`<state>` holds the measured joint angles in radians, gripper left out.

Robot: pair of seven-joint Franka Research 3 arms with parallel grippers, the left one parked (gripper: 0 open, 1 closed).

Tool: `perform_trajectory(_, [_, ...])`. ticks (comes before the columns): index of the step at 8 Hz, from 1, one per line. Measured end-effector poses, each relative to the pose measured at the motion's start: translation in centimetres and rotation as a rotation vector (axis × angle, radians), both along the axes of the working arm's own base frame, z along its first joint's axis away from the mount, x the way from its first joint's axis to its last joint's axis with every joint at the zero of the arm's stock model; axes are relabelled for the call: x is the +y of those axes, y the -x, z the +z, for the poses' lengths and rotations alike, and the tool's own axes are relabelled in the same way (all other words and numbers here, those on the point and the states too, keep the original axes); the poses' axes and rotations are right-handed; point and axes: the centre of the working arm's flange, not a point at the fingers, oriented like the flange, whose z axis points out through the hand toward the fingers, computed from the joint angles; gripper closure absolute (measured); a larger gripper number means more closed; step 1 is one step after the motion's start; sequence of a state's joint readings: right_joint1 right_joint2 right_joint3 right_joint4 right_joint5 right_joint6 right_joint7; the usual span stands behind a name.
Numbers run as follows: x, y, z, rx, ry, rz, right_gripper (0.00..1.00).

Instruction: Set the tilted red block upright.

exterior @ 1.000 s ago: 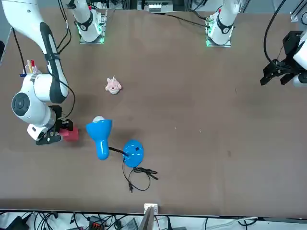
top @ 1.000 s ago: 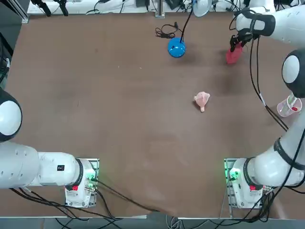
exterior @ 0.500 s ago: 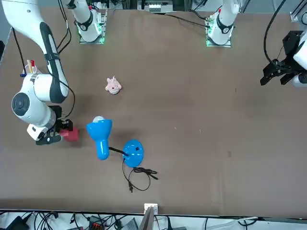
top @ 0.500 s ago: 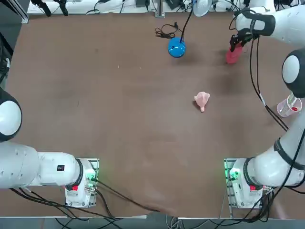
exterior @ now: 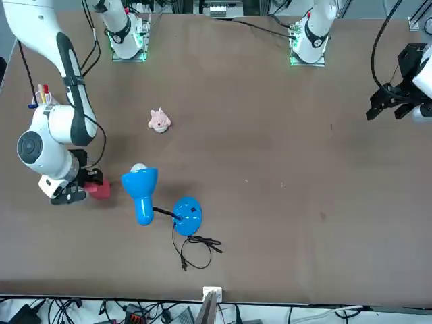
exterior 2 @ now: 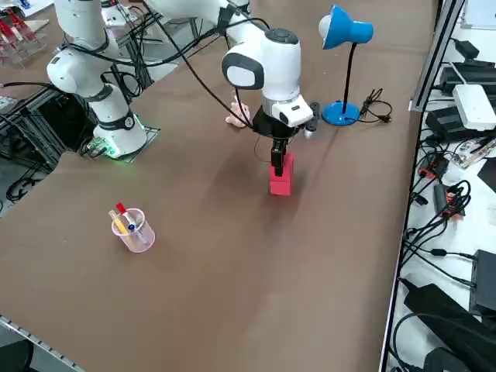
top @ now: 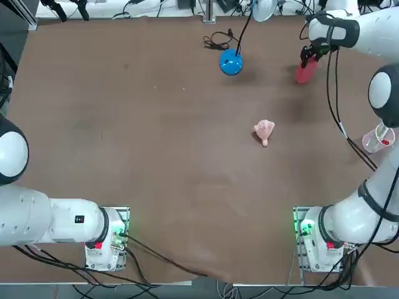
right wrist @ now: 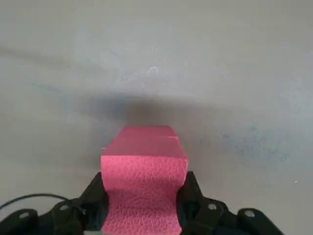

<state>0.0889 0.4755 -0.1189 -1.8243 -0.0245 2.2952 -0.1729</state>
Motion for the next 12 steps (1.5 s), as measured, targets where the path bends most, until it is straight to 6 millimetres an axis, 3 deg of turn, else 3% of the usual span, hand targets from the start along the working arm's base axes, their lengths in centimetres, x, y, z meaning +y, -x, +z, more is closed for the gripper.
perform_trajectory(2, [-0.1, 0.0, 0.0, 0.0, -0.001, -0.002, 0.28])
perform_trajectory(4, [-0.3, 0.1, -0.6, 0.01, 0.0, -0.006, 0.0])
perform_trajectory(12, [0.0, -0.3, 0.1, -0.009, -0.001, 0.0, 0.0])
